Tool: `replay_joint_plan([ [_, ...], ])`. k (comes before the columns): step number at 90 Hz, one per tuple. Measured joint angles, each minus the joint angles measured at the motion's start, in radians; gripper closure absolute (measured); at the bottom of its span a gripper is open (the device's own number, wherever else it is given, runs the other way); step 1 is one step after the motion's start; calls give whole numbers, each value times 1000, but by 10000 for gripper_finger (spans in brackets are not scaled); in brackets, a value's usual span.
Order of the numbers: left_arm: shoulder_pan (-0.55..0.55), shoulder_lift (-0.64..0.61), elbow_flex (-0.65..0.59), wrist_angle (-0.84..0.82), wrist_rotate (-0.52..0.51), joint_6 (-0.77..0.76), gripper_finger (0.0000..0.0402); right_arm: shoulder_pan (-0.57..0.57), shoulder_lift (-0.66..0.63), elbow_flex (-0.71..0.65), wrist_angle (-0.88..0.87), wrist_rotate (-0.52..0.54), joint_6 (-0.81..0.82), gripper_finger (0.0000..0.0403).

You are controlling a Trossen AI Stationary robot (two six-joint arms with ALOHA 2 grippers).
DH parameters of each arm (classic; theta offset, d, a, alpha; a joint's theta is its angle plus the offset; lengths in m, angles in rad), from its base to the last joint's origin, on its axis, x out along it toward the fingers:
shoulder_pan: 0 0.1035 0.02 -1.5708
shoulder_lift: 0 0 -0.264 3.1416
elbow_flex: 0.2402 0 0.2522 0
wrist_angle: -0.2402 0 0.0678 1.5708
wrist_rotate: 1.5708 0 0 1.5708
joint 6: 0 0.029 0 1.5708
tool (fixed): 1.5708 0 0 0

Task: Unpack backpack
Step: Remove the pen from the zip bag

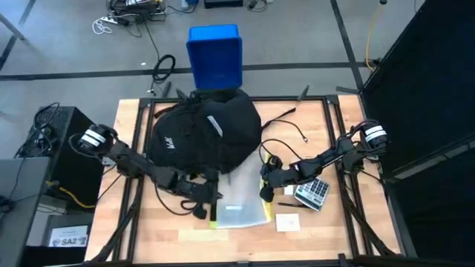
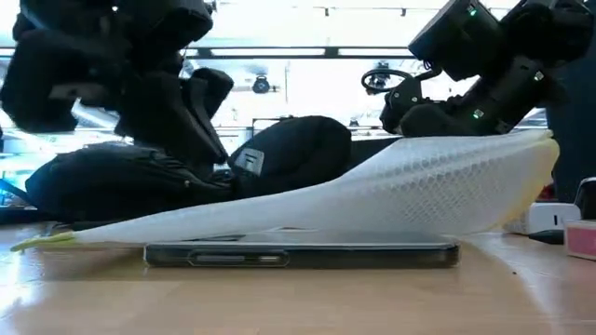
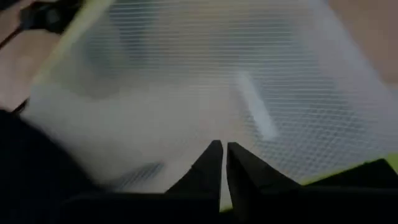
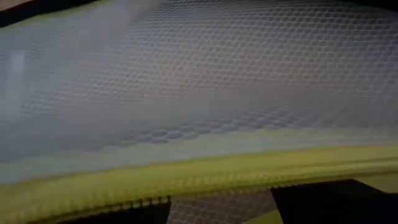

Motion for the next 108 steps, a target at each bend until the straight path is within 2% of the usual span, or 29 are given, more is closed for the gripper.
replay_joint_plan([
  [26,41,117,0,-36,-28,-52,384,1,0,0,0,-7,14,209],
  [61,15,72,1,-210,-1,-152,381,1,0,0,-8,-13,10,205],
  [83,-4,66,6,-341,-18,-252,381,1,0,0,-10,-12,10,199],
  [108,-42,21,11,-427,-6,-271,381,1,0,1,-9,-11,11,209],
])
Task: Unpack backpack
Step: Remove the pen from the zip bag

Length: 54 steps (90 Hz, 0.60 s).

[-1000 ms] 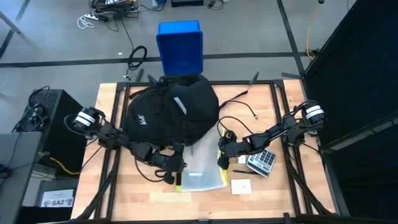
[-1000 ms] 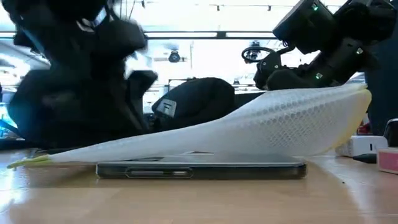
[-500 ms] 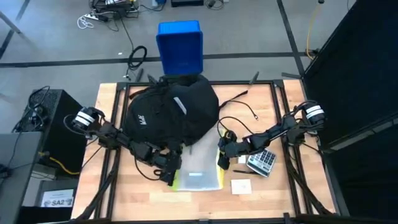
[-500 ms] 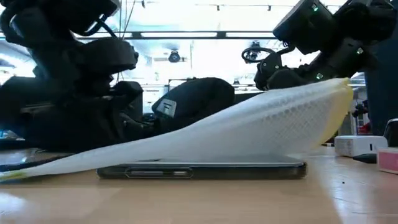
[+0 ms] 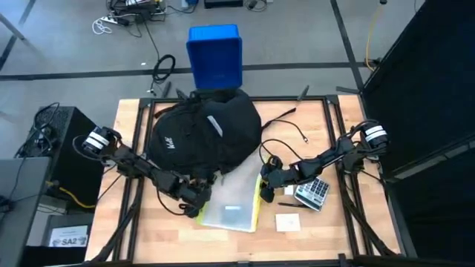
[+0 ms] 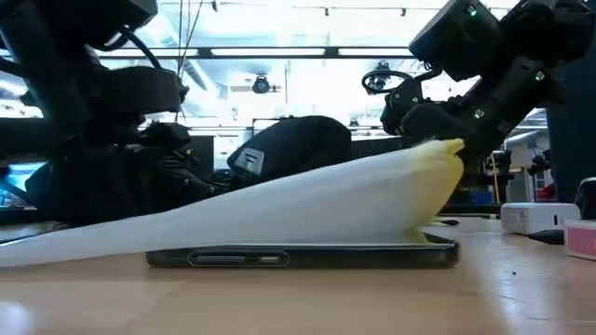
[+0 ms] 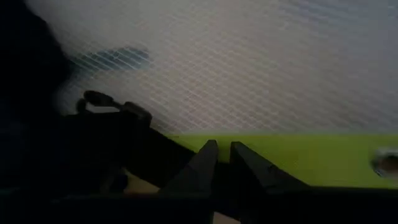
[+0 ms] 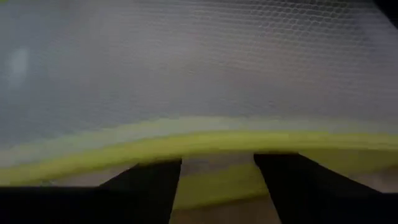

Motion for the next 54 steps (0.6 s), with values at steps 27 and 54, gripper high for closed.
replay_joint_plan([
  [27,-50,-60,23,-86,-3,-40,380,0,0,0,-2,5,0,211],
  [54,-138,-60,26,-73,64,-169,380,0,0,0,-2,4,1,201],
])
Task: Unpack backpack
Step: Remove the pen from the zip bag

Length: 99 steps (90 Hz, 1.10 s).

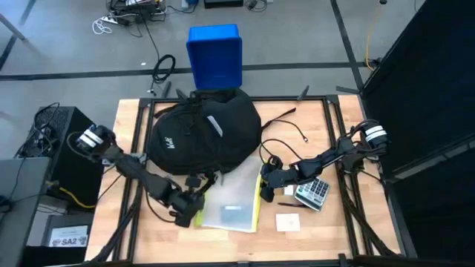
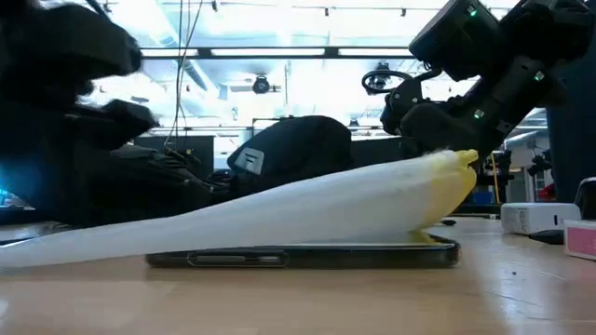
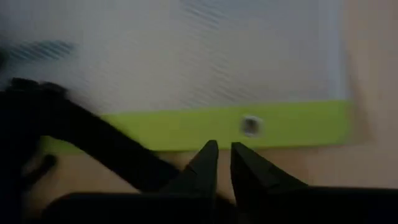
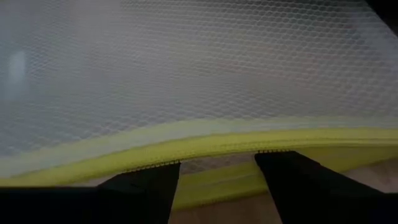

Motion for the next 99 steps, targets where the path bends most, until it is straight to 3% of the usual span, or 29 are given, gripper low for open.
replay_joint_plan([
  [16,-56,0,0,-37,-10,-80,380,0,0,0,0,-1,0,197],
  [41,-84,54,-23,-27,-223,91,380,0,0,0,1,-2,3,205],
  [61,-90,111,-26,24,-237,148,374,-2,0,0,1,-3,6,208],
  [76,-101,116,-27,121,-243,274,336,-2,0,-1,0,-3,6,199],
  [99,-102,130,-27,147,-319,334,241,-2,0,-1,0,-2,6,195],
])
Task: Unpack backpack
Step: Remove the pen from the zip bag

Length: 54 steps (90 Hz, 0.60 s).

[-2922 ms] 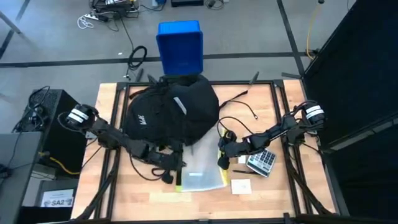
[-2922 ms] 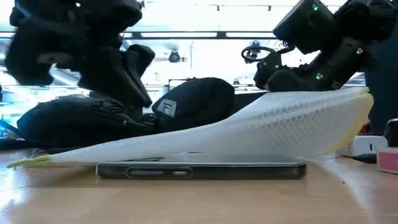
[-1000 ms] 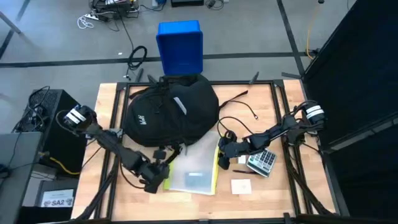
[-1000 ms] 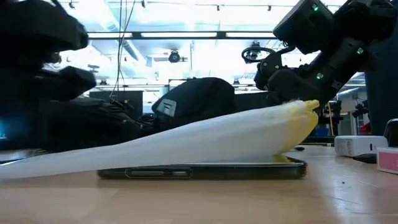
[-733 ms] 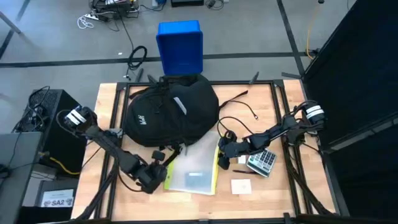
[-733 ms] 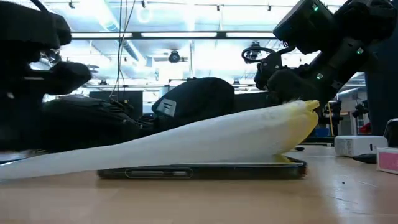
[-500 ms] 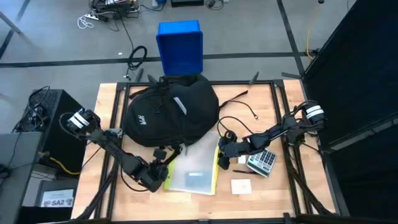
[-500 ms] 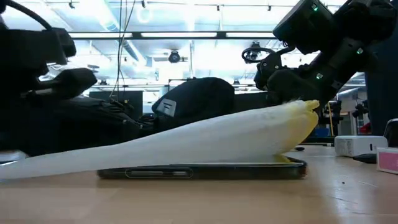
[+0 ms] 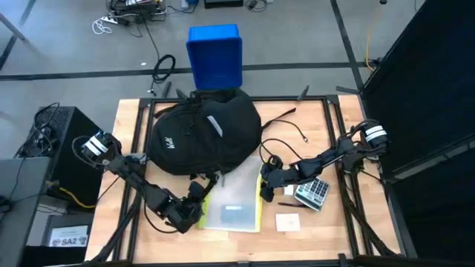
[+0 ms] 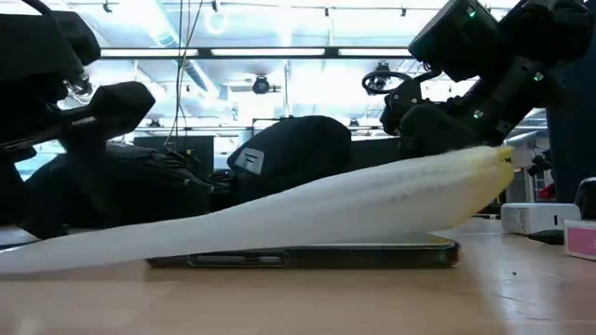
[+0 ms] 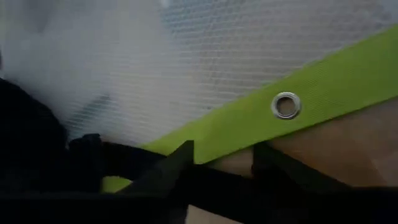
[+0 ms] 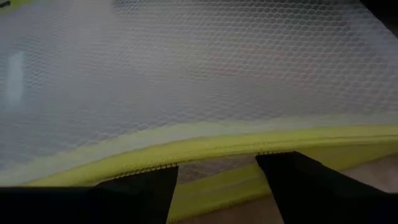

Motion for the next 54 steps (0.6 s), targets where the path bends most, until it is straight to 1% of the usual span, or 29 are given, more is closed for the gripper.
replay_joint_plan([
  [13,5,39,1,79,-64,85,195,-1,0,0,0,2,0,203],
  [23,18,80,2,146,-101,146,174,-1,0,0,0,2,0,207],
  [38,28,101,3,180,-124,189,167,-1,0,0,0,2,1,209],
  [54,30,104,0,229,-137,251,167,-4,0,0,5,-1,0,199],
])
